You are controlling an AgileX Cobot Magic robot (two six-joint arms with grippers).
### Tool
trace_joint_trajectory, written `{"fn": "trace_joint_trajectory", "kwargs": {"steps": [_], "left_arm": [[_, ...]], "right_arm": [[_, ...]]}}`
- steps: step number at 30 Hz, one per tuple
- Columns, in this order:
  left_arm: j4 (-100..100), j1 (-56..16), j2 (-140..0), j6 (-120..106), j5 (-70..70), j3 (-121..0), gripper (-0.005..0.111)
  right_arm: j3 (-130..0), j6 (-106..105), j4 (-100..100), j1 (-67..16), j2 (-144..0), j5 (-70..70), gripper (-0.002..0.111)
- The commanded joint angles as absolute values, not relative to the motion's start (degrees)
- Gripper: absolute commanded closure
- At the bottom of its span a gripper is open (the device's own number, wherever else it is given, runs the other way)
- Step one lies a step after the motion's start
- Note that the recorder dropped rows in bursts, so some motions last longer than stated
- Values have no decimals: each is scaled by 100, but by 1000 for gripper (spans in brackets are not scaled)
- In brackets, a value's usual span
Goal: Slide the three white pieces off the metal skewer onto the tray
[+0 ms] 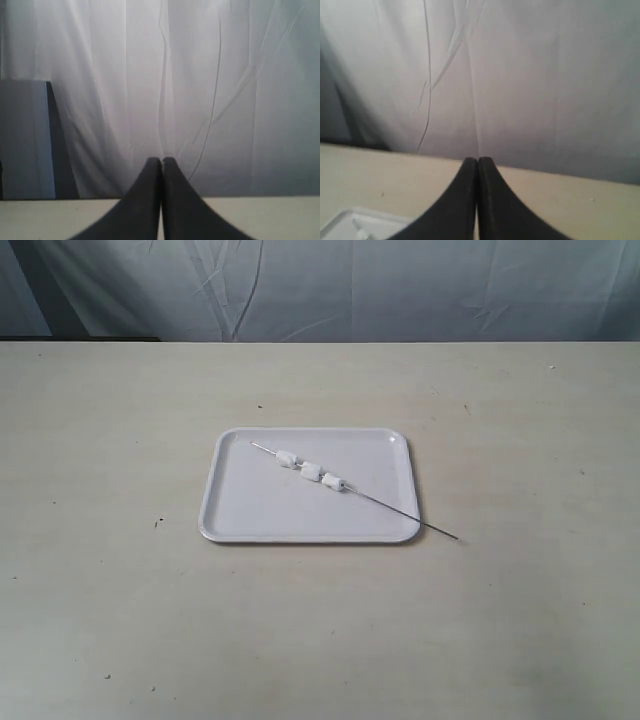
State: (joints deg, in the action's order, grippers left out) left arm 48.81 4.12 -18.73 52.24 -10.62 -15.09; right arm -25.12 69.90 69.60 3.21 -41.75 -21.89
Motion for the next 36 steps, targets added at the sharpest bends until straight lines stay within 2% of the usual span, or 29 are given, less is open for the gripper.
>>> {"fn": "trace_joint_trajectory", "kwargs": {"steps": [1, 6, 13, 19, 24, 26, 30, 34, 36], "left_arm": [[7408, 339, -2733, 7199, -1010, -1756, 107], [9927, 328, -3784, 10007, -1290, -1777, 107], [9995, 328, -5101, 10832, -2094, -1798, 107], [9995, 328, -5460, 11207, -115, -2011, 107], [9995, 328, -5470, 9967, 813, -2182, 107], [9343, 328, -5548, 9047, 1200, -2112, 107], [6584, 351, -5941, 7274, 3411, -2253, 107], [4270, 326, -6071, 5379, 3033, -2485, 107], [2201, 326, -6157, 3820, 2717, -2485, 107]], "right_arm": [[-3231, 9909, 9995, 162, -5319, -2544, 109], [-3401, 10220, 9995, 49, -6164, -2916, 109], [-3401, 10240, 9995, 49, -6729, -2665, 109], [-3401, 10255, 9995, 49, -6792, -1366, 109], [-3401, 10530, 9995, 49, -6886, -331, 109], [-3334, 10530, 9995, 49, -7004, -75, 109], [-3200, 10533, 9826, 49, -7408, 531, 109], [-3200, 10545, 9676, 49, -7868, -481, 109], [-3200, 10689, 9721, 49, -8178, -1074, 109]]}}
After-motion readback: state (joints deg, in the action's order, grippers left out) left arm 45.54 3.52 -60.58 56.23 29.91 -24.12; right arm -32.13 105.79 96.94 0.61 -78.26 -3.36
